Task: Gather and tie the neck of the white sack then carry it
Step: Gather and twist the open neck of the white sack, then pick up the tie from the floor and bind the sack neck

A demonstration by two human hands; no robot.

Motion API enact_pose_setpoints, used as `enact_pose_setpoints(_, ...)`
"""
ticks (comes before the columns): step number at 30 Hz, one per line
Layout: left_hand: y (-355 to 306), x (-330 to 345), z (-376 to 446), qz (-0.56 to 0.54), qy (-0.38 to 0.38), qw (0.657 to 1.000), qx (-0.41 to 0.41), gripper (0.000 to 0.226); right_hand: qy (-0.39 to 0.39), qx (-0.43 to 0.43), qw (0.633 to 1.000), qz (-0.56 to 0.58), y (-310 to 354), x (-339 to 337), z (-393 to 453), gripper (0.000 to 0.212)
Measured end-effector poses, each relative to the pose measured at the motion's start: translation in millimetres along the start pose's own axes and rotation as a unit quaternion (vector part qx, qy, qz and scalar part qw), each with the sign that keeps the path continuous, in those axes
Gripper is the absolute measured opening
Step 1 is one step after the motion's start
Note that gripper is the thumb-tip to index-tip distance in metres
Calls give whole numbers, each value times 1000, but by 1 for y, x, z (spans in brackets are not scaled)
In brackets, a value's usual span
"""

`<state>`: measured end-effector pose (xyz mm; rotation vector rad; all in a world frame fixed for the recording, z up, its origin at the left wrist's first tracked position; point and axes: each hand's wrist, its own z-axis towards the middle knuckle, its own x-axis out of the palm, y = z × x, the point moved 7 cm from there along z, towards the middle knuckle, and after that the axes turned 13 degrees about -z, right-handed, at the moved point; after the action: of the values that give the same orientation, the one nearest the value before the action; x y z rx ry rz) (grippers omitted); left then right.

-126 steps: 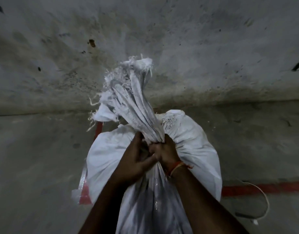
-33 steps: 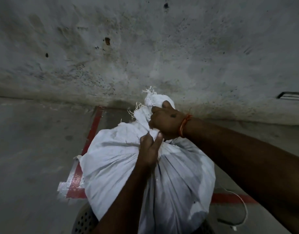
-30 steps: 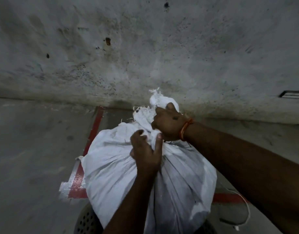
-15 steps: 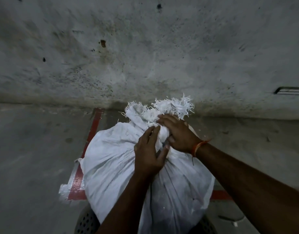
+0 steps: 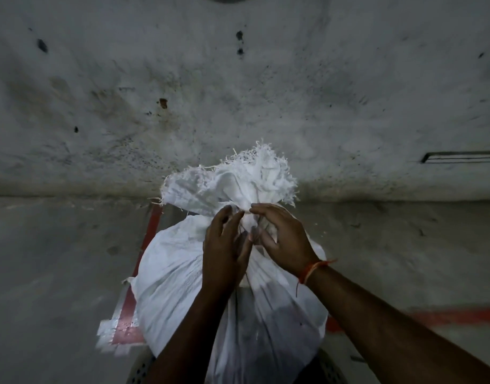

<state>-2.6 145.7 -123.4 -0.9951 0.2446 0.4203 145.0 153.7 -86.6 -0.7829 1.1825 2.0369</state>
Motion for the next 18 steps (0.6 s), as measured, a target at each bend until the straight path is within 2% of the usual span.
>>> enact_pose_setpoints(8,-49,-13,-20,8,12,1000,-14,45,3,73,997,33,11,-34,-31,44)
enact_pose_setpoints(18,-76,8,-17,-105,47,990,-76,32,-41,93,995,21,-3,-81,-56,41)
